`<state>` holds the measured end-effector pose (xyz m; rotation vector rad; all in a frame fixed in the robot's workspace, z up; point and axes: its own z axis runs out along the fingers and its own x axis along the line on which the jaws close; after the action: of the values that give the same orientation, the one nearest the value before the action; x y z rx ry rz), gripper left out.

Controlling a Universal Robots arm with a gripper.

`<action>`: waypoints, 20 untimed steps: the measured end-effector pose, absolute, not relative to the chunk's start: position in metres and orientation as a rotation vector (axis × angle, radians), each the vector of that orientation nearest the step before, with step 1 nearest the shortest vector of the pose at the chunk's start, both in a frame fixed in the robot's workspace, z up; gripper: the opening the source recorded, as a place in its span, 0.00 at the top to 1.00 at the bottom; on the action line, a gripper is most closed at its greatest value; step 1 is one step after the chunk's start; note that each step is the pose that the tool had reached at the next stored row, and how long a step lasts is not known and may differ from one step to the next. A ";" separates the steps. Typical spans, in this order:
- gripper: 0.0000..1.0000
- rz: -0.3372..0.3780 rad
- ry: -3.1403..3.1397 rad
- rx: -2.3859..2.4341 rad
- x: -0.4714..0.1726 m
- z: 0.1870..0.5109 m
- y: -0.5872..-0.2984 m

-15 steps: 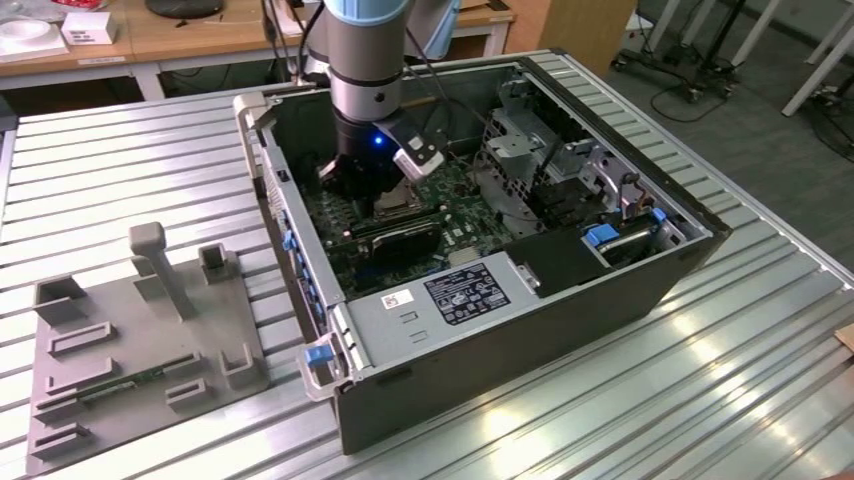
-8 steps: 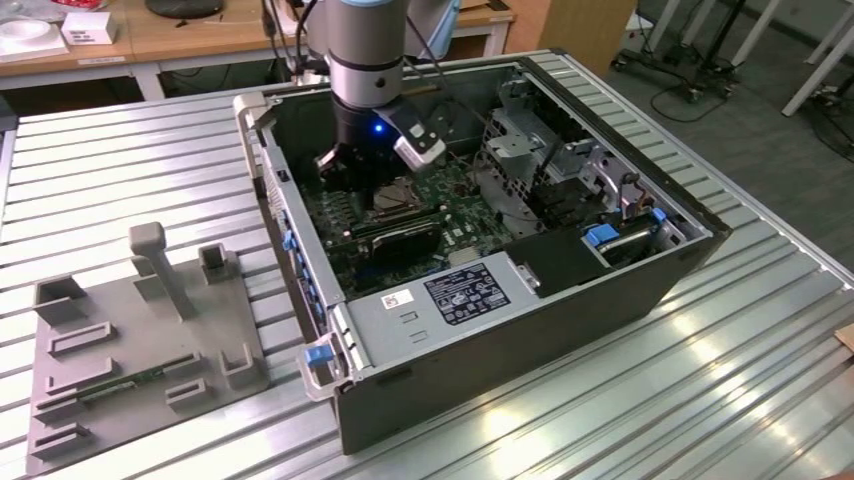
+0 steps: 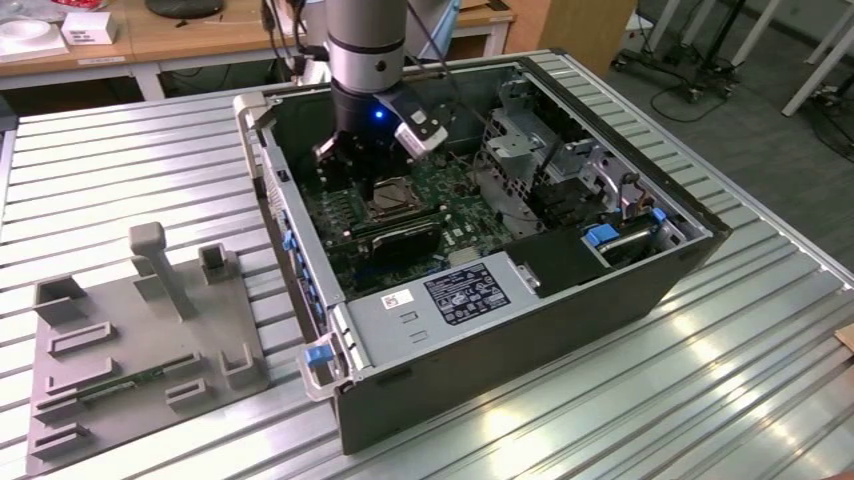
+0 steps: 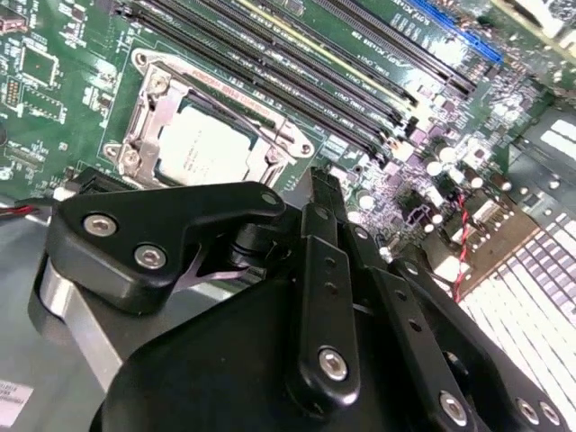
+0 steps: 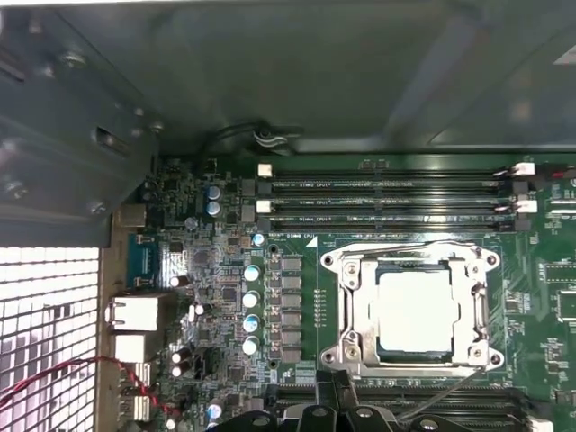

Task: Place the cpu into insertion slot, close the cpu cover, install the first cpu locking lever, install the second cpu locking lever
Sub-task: 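Install the second cpu locking lever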

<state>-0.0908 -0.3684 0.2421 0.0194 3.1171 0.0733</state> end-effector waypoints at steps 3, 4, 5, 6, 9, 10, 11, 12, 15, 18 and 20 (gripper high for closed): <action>0.89 0.073 3.118 0.019 -0.091 0.246 -0.368; 0.89 0.074 3.118 0.019 -0.091 0.247 -0.368; 0.89 0.074 3.118 0.019 -0.091 0.248 -0.368; 0.89 0.074 3.117 0.019 -0.091 0.248 -0.368; 0.89 0.073 3.118 0.019 -0.091 0.248 -0.368; 0.89 0.074 3.118 0.019 -0.091 0.248 -0.368; 0.89 0.074 3.118 0.019 -0.091 0.248 -0.368; 0.89 0.073 3.118 0.019 -0.091 0.248 -0.368; 0.89 0.073 3.118 0.019 -0.091 0.250 -0.368; 0.89 0.073 3.118 0.019 -0.091 0.255 -0.368; 0.89 0.073 3.118 0.019 -0.091 0.258 -0.368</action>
<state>-0.0908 -0.3684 0.2579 0.0194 3.1177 0.0734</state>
